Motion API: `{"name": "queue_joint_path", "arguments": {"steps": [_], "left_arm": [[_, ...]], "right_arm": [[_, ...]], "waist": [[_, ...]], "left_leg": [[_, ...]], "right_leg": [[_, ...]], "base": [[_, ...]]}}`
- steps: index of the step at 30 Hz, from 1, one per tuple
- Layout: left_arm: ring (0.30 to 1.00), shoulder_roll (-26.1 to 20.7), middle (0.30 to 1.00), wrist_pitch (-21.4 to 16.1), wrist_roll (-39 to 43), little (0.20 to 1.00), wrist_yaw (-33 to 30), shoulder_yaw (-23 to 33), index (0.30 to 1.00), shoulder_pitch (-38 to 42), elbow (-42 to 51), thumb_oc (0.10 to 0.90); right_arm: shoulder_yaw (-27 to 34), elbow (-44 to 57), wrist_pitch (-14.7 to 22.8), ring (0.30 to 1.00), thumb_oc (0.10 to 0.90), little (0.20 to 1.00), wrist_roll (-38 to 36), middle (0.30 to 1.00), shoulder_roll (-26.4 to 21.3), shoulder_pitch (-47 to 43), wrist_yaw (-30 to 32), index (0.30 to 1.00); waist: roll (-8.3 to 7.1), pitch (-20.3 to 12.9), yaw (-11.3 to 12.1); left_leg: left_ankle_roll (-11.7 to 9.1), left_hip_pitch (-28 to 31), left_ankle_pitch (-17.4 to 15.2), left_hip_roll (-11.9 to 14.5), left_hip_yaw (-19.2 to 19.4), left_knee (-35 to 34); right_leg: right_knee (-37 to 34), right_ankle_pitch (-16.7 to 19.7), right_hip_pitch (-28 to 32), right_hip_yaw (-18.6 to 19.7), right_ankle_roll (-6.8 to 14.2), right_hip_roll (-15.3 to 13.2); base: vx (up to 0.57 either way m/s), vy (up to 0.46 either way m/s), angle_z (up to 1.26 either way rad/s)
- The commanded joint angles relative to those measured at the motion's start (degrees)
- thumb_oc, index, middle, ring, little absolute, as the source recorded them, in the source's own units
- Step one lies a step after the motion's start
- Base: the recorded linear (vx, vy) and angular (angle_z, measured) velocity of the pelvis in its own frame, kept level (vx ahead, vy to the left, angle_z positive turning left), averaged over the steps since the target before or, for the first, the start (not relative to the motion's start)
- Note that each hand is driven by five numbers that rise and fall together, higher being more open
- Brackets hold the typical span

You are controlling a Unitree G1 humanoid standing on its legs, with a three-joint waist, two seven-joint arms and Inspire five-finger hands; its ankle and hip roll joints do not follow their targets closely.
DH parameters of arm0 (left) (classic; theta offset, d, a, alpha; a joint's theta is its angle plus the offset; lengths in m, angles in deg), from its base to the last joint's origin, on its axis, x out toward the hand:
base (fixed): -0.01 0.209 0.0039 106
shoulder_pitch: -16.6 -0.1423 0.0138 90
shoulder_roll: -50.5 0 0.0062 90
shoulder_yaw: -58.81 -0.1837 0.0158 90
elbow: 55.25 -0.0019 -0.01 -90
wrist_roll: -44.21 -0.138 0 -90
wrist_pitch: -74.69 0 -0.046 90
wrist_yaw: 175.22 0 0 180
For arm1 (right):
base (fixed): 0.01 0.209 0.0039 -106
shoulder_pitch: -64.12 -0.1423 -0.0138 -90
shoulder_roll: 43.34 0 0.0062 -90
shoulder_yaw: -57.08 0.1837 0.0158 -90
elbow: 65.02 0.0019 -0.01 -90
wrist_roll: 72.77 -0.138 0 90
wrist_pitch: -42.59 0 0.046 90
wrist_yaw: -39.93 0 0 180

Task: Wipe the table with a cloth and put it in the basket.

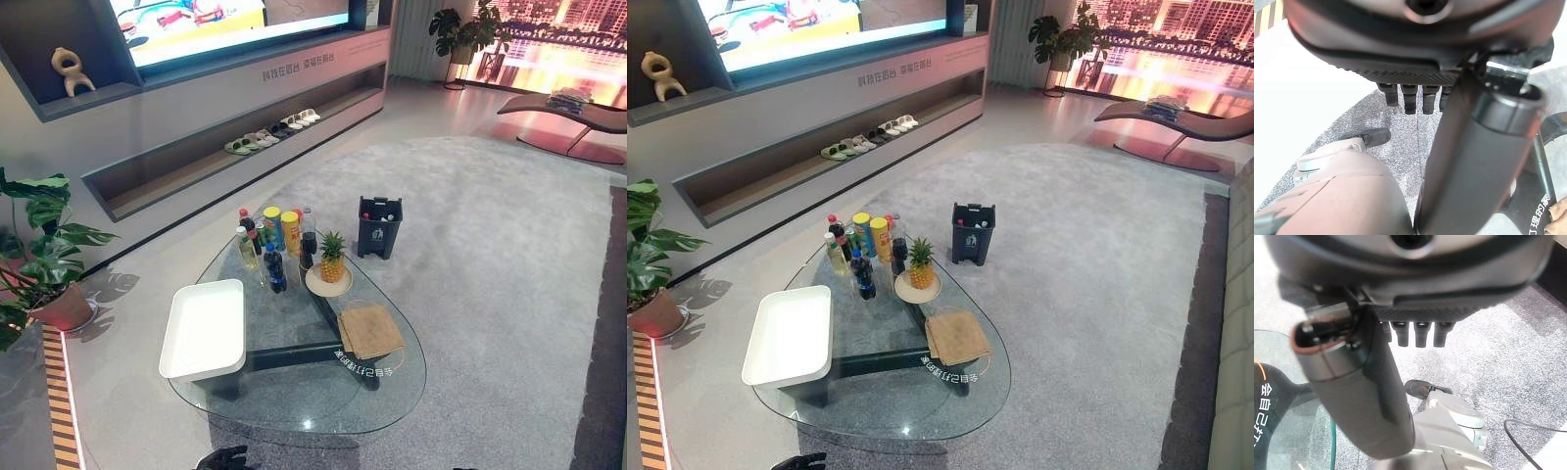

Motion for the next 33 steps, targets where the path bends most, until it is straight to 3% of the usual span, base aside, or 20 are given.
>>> {"name": "queue_joint_path", "arguments": {"steps": [1,5,11,19,25,28,33], "left_arm": [[0.9,-1.2,0.9,-2.2,2.3,0.9,-0.8,1.6,0.9,5.0,-2.1,0.8],[0.9,-1.9,0.9,-2.3,4.5,0.9,-1.5,1.7,0.9,6.5,-0.8,0.8],[0.9,-2.2,0.9,-2.0,6.6,0.9,-1.8,1.1,0.9,11.6,0.0,0.8],[0.9,-2.4,0.9,-2.0,8.9,0.9,-2.6,-0.5,0.9,15.6,-0.5,0.8],[0.9,-3.4,0.9,-2.6,13.1,0.9,-3.4,-1.2,0.9,18.6,1.3,0.8],[0.9,-4.1,0.9,-2.9,14.5,0.9,-3.4,-1.0,0.9,19.3,2.3,0.8],[0.9,-4.8,0.9,-3.3,16.8,0.9,-4.9,-0.6,0.9,19.9,4.3,0.8]], "right_arm": [[-1.4,-2.0,-0.8,0.9,0.8,0.9,1.5,0.9,-0.7,-3.3,-0.9,0.9],[-2.3,-1.4,-1.3,0.9,0.8,0.9,1.1,0.9,-1.6,-4.6,0.1,0.9],[-2.9,-0.7,-1.6,0.9,0.8,0.9,-2.4,0.9,-2.4,-9.7,3.0,0.9],[-4.4,1.1,-1.2,0.9,0.8,0.9,-6.2,0.9,-3.5,-13.5,2.9,0.9],[-5.2,2.9,-2.1,0.9,0.8,0.9,-8.5,0.9,-4.9,-16.7,4.5,0.9],[-4.9,3.9,-1.6,0.9,0.8,0.9,-9.2,0.9,-5.4,-17.2,5.3,0.9],[-5.0,4.6,-0.1,0.9,0.8,0.9,-8.5,0.9,-6.1,-18.3,6.8,0.9]], "waist": [[-1.12,4.4,-0.5],[-0.45,7.5,-0.8],[0.88,15.4,-1.3],[1.45,23.3,-0.7],[0.8,27.5,-0.7],[0.36,28.4,-0.6],[0.22,28.6,-0.3]], "left_leg": [[1.5,-1.6,-0.8,-2.1,-1.4,0.1],[1.6,-5.3,0.5,-2.6,-1.5,0.1],[2.3,-13.8,3.1,-4.4,-3.2,0.1],[2.7,-21.1,5.9,-5.0,-3.5,0.2],[2.3,-32.9,2.8,-6.2,-3.1,16.6],[2.4,-39.6,-0.9,-6.0,-2.8,27.0],[2.7,-46.5,-4.1,-4.6,-3.1,35.5]], "right_leg": [[0.4,-1.9,2.3,-1.2,0.6,-0.8],[0.5,-0.5,-1.6,-0.3,0.6,-1.0],[0.5,2.6,-10.6,2.2,0.5,-0.9],[6.9,1.7,-19.9,2.2,-0.1,-1.0],[19.0,-1.4,-29.8,0.7,-1.1,-1.9],[27.4,-4.7,-35.6,0.4,-1.9,-1.9],[35.6,-8.0,-42.4,0.9,-3.0,-1.3]], "base": [[0.0,0.0,0.0],[-0.08,0.022,-0.02],[-0.21,0.007,-0.02],[-0.13,-0.018,-0.01],[-0.17,-0.025,-0.03],[-0.1,-0.028,0.05],[-0.03,-0.007,0.08]]}}
